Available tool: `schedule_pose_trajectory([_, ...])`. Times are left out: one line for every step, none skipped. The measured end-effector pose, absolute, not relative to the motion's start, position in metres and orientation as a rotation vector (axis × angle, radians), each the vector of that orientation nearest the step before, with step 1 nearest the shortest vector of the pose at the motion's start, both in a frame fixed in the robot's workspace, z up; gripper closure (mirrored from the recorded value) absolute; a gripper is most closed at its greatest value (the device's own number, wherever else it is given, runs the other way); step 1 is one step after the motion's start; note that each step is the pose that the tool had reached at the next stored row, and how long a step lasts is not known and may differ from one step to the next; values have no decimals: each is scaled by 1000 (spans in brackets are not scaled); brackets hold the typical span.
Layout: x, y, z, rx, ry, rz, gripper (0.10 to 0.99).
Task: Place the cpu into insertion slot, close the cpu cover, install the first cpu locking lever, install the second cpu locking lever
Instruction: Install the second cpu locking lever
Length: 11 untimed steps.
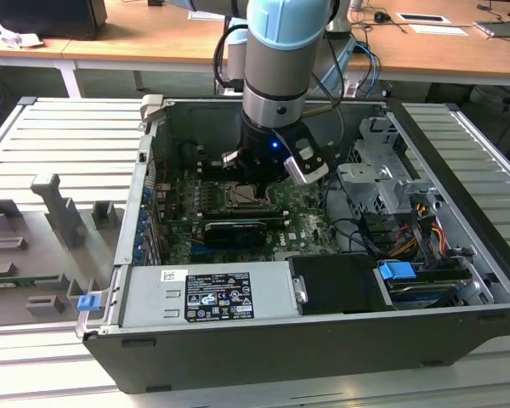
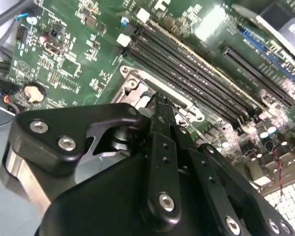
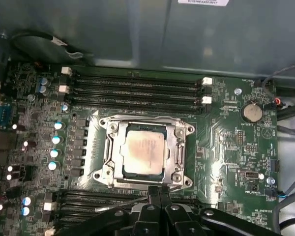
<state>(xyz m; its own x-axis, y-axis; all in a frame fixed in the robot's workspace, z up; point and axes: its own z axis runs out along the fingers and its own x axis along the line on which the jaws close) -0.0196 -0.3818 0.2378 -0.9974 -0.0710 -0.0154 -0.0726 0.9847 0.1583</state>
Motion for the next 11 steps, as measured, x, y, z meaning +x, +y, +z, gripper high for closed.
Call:
schedule_pose_trajectory([-21,-384,237,-112,3120,249,980])
schedule_pose_trajectory([-25,-385,237,-113,3120,249,980])
schedule_pose_trajectory([-30,-386,236,-114,3120,250,980])
schedule_pose_trajectory([-33,-386,235,-114,3120,251,980])
schedule_pose_trajectory([-38,-386,235,-114,3120,252,980])
schedule_pose_trajectory([-42,-386,234,-115,3120,252,980])
schedule_pose_trajectory([-45,-386,233,-115,3120,253,980])
schedule_pose_trajectory([-47,-386,229,-115,3120,253,980])
schedule_pose_trajectory([-48,-386,228,-115,3120,253,980])
schedule_pose_trajectory([-49,-386,225,-116,3120,253,980])
schedule_pose_trajectory([-49,-386,221,-116,3120,253,980])
